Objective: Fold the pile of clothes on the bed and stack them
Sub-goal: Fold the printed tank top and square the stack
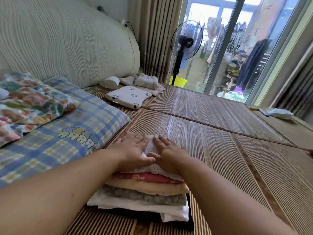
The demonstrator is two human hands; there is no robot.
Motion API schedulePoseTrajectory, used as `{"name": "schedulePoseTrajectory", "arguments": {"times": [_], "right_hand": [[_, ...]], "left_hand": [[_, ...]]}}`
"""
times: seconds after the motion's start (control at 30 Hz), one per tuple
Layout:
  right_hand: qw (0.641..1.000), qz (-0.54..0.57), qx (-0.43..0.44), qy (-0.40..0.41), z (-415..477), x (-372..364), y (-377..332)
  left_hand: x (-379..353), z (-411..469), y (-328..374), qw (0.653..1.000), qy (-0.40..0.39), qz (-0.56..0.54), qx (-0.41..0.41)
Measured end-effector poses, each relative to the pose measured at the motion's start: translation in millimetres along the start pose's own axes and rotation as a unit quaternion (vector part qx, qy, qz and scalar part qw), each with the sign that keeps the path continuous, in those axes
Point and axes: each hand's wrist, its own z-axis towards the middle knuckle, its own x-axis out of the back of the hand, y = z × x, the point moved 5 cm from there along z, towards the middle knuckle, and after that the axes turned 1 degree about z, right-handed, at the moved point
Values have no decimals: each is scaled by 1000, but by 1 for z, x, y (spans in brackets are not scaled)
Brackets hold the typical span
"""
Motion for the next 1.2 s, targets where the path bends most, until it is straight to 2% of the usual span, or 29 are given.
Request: {"name": "schedulePoseTrajectory", "arguments": {"times": [0.07,0.17,0.33,0.43,0.5,0.57,0.63,0.7,0.8,0.9,1.0,1.1,1.2], "right_hand": [[999,46,-11,-11,8,-11,10],[994,106,-28,-13,17,-24,18],[986,144,-70,-51,23,-20,25],[980,191,-47,-8,0,-1,26],[970,236,-34,45,-30,11,33],[967,237,-39,84,-77,18,50],[973,202,-57,97,-136,16,77],[975,173,-99,100,-201,8,115],[968,138,-193,87,-302,-10,180],[941,159,-290,75,-390,-30,237],[920,168,-347,72,-449,-42,280],[918,132,-365,79,-485,-54,311],[912,133,-385,43,-497,-68,327]], "left_hand": [[-10,10,-3,999,-36,-8,9],[-20,18,-1,998,-51,-26,20],[-9,23,5,997,-73,-34,19],[12,16,23,996,-74,4,55],[22,8,46,999,-34,15,38],[23,-3,86,999,18,-1,-45],[10,-21,139,990,37,-31,-132],[-15,-41,195,981,23,-61,-183],[-65,-73,282,968,-44,-65,-237],[-113,-100,364,953,-122,-36,-275],[-145,-116,428,945,-151,-21,-290],[-158,-122,475,944,-135,-19,-301],[-156,-113,499,953,-73,17,-293]]}}
